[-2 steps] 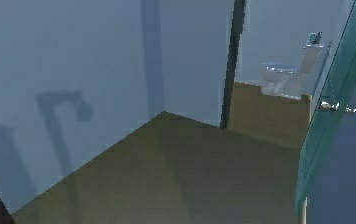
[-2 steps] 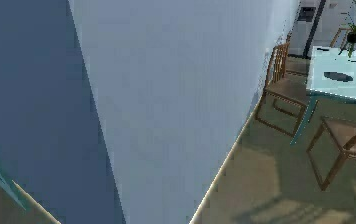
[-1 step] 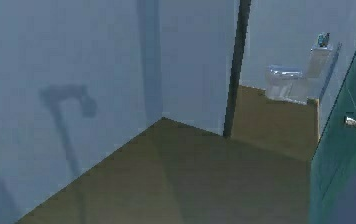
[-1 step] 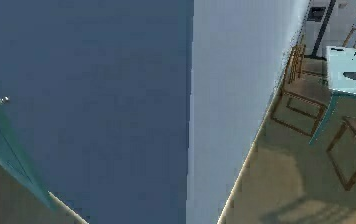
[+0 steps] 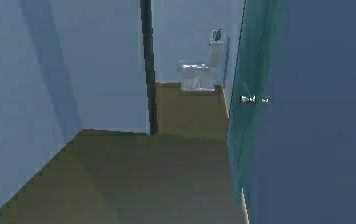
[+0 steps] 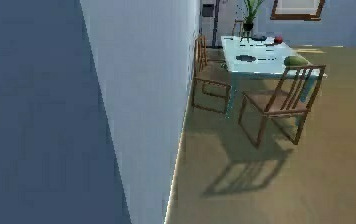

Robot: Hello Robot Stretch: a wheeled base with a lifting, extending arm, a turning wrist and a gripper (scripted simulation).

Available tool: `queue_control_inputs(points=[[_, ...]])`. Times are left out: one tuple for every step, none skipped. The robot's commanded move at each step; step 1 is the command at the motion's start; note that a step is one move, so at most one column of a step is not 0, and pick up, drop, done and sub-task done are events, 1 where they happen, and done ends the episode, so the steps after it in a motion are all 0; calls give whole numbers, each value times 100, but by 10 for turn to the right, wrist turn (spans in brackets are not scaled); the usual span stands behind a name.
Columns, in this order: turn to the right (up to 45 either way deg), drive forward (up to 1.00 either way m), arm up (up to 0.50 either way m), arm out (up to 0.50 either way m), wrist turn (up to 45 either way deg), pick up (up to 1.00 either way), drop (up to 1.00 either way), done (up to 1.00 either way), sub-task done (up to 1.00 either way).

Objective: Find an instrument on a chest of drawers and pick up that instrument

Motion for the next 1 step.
queue_control_inputs(points=[[0,100,0,0,0,0,0,0,0]])
